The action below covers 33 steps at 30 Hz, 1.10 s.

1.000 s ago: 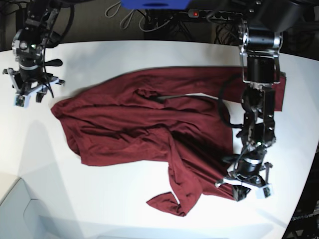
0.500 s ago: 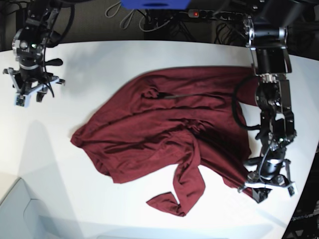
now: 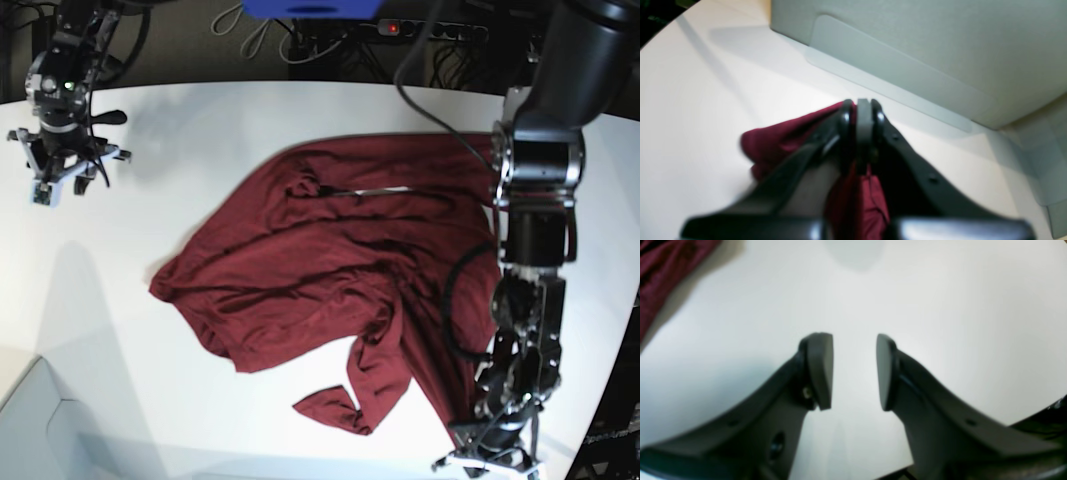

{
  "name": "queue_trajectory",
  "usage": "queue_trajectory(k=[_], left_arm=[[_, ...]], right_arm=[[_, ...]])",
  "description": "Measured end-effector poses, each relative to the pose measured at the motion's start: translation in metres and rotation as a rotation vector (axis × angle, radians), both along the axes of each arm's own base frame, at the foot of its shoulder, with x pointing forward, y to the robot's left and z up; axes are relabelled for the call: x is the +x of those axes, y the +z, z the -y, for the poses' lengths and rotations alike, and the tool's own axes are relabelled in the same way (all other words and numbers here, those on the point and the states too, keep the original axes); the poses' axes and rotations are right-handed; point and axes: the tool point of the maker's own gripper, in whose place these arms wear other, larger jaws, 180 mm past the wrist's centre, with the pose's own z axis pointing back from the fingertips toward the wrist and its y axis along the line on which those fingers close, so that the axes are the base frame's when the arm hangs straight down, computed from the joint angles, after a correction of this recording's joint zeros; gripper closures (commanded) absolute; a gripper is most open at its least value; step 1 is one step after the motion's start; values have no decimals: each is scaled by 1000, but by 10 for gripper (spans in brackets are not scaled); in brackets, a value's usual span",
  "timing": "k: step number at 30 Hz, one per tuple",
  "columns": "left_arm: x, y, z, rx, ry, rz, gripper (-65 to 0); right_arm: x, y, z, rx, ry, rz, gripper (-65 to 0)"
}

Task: Layout the t-shirt on the table in an organized manner, then fold the t-shirt properly
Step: 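Release the hem and raise the left gripper back toward the shirt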

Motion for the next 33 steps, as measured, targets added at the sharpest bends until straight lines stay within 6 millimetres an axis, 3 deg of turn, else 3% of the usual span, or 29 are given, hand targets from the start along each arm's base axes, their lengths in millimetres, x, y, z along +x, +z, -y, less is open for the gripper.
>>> queue_trajectory(k=[4,8,16,25,29,31,33], left_arm=[[29,5,13,-5,27,27,-3],[41,0,14,60,53,46,-4],[53,30,14,114,62,116,-4],[53,30,7,121,71,116,-4],[47,13,1,132,70,95,-6],[40,-8,-12,144,84,57,-11],[31,-29,-25,158,98,14,-62]], right_arm=[[0,0,0,1,-1,0,-223],[-3,-1,0,-2,0,-3,-223],[-6,-4,0,0,-1,-15,-223],[-3,-2,-2,3,4,-7,-224],[9,0,-12,13,32,12,-224],[12,2,-14,19,37,25,-225],[10,2,-12,14,32,19,-225]])
